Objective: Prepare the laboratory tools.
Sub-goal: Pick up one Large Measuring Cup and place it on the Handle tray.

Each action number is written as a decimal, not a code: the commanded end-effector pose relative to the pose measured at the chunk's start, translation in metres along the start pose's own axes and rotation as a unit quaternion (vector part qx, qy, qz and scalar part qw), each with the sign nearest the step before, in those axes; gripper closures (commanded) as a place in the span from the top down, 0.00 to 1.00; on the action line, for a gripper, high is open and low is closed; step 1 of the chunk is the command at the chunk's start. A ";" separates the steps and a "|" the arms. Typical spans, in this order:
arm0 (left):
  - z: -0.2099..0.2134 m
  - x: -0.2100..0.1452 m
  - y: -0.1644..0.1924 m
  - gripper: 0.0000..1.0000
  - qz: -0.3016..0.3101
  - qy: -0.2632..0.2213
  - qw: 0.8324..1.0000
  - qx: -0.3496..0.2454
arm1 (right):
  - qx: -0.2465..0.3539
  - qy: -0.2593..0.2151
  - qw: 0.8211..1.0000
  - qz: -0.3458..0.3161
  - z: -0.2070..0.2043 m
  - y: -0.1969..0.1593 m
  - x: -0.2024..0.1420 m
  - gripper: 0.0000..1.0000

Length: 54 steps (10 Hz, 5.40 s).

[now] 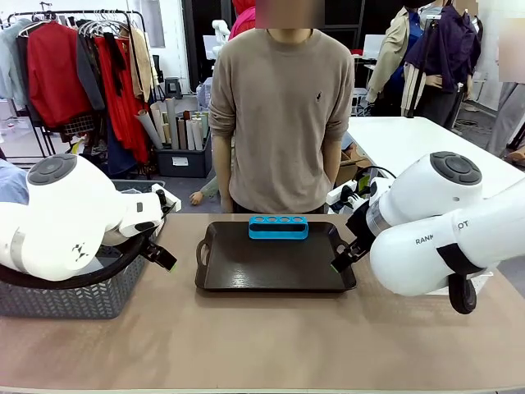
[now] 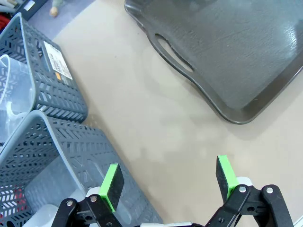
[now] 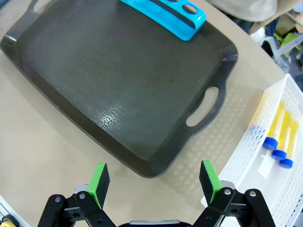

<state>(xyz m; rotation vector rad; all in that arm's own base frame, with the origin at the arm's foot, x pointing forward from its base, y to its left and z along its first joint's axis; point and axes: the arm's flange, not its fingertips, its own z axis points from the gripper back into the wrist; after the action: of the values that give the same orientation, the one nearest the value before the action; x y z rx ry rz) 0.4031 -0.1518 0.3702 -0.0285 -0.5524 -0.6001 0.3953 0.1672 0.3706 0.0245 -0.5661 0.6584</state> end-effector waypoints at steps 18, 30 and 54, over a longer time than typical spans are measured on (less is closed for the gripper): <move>0.119 0.071 -0.010 1.00 -0.112 0.007 0.975 -0.192 | 0.131 -0.045 0.990 0.015 0.094 -0.061 0.009 1.00; 0.223 0.135 0.038 1.00 -0.245 -0.106 0.943 -0.200 | 0.157 -0.175 0.965 0.117 0.231 -0.147 0.070 1.00; 0.269 0.179 0.096 1.00 -0.184 -0.195 0.957 -0.110 | 0.172 -0.186 0.954 0.161 0.301 -0.199 0.114 1.00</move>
<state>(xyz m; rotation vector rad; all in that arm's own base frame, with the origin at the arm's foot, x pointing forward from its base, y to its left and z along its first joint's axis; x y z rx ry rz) 0.4456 -0.1219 0.7004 -0.2916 -0.8678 -1.0387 0.4387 0.0153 0.7130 0.3989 -0.8200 1.0764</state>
